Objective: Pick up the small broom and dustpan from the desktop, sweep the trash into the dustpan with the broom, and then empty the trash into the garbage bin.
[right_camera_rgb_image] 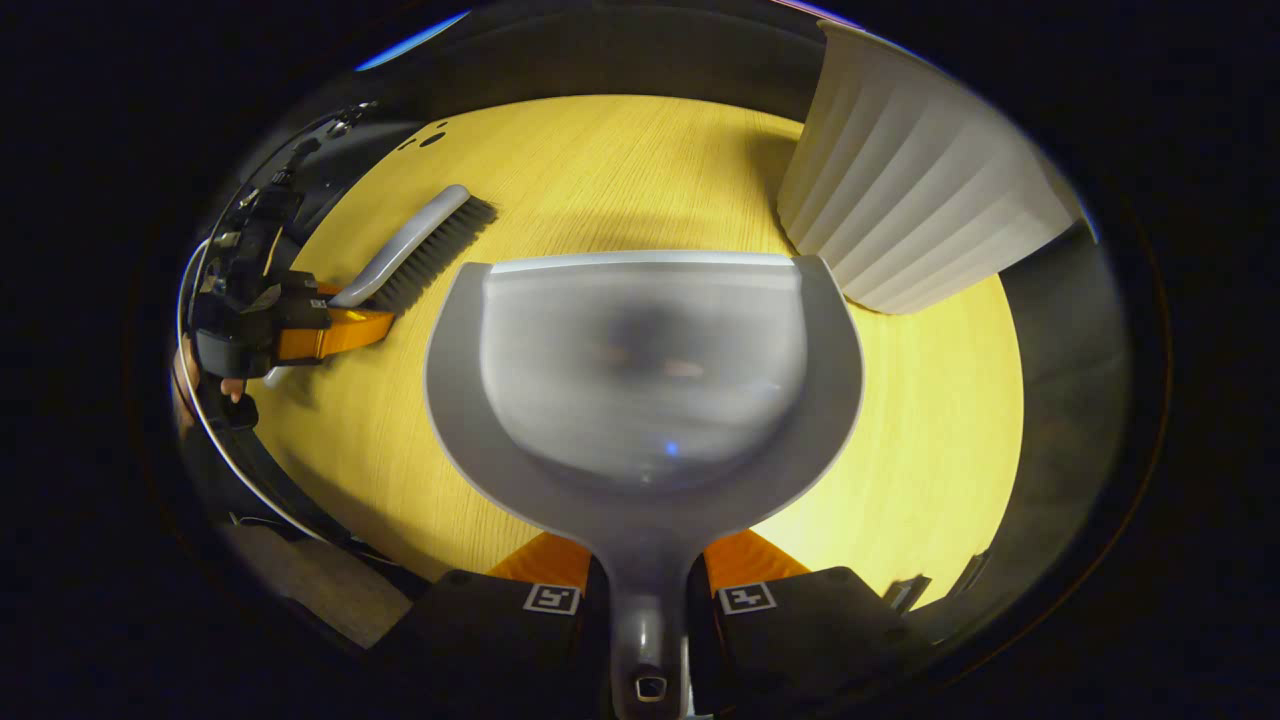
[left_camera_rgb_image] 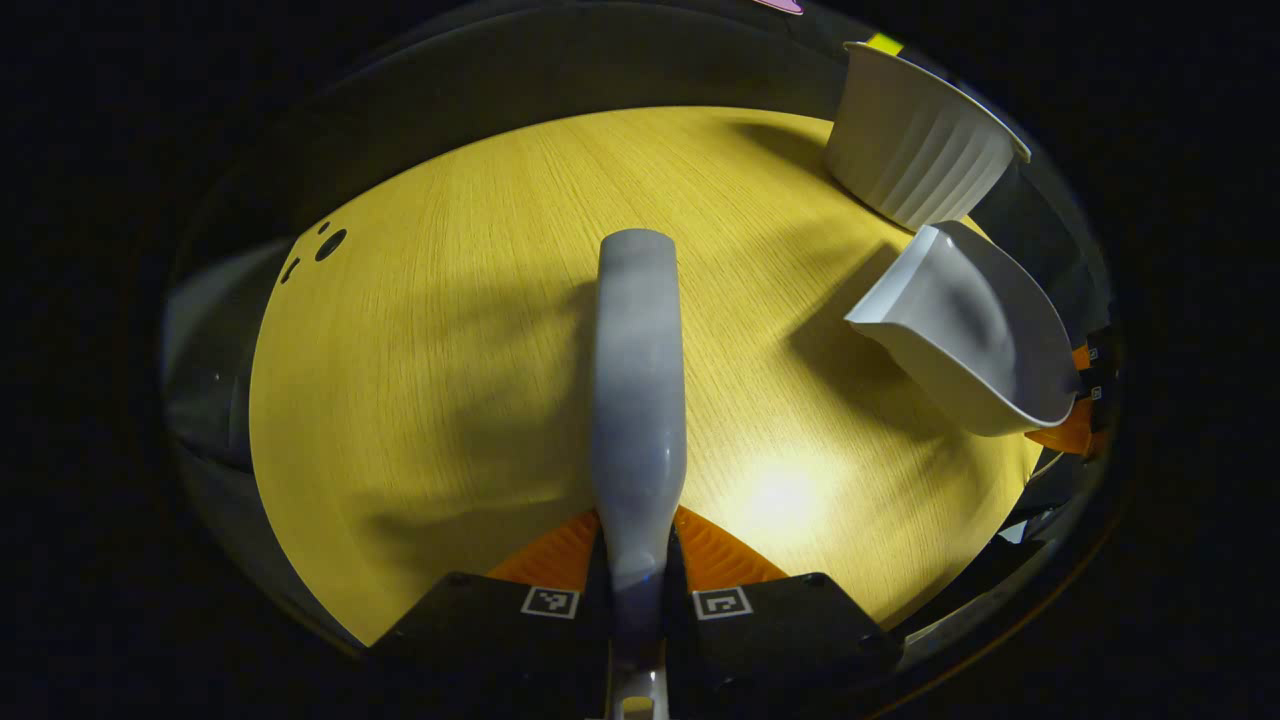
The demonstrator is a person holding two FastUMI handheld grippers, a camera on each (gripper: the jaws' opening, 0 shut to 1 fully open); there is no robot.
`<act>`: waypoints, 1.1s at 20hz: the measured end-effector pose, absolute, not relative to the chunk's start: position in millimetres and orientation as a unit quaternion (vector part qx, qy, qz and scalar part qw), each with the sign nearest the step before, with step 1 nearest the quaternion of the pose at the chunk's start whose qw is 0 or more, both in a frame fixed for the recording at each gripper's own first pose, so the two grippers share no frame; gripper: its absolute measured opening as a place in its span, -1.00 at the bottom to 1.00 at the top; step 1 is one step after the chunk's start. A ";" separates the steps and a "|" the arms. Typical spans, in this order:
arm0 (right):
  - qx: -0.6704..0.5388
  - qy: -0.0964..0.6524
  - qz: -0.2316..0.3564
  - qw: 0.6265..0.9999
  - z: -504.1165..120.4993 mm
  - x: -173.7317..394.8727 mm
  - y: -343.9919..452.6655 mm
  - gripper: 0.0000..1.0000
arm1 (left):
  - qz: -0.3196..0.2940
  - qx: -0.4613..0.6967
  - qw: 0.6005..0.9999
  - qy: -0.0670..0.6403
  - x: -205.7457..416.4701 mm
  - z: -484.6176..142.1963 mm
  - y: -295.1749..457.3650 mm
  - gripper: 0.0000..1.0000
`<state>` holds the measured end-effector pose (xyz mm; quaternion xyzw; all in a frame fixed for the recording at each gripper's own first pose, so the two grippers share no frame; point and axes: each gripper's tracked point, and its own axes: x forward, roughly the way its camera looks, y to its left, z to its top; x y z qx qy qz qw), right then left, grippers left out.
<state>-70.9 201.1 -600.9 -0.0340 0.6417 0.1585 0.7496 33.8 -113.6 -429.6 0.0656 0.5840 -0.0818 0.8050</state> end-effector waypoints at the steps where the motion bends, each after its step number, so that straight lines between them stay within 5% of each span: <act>1: -0.028 0.644 0.161 0.747 -607.4 -71.6 202.5 -0.29 | -0.077 0.069 0.805 0.585 34.0 -430.1 -113.0 -0.40; 22: -0.016 0.658 0.183 0.730 -618.2 -74.1 204.4 -0.07 | -0.040 0.091 0.800 0.592 35.7 -428.8 -113.3 -0.40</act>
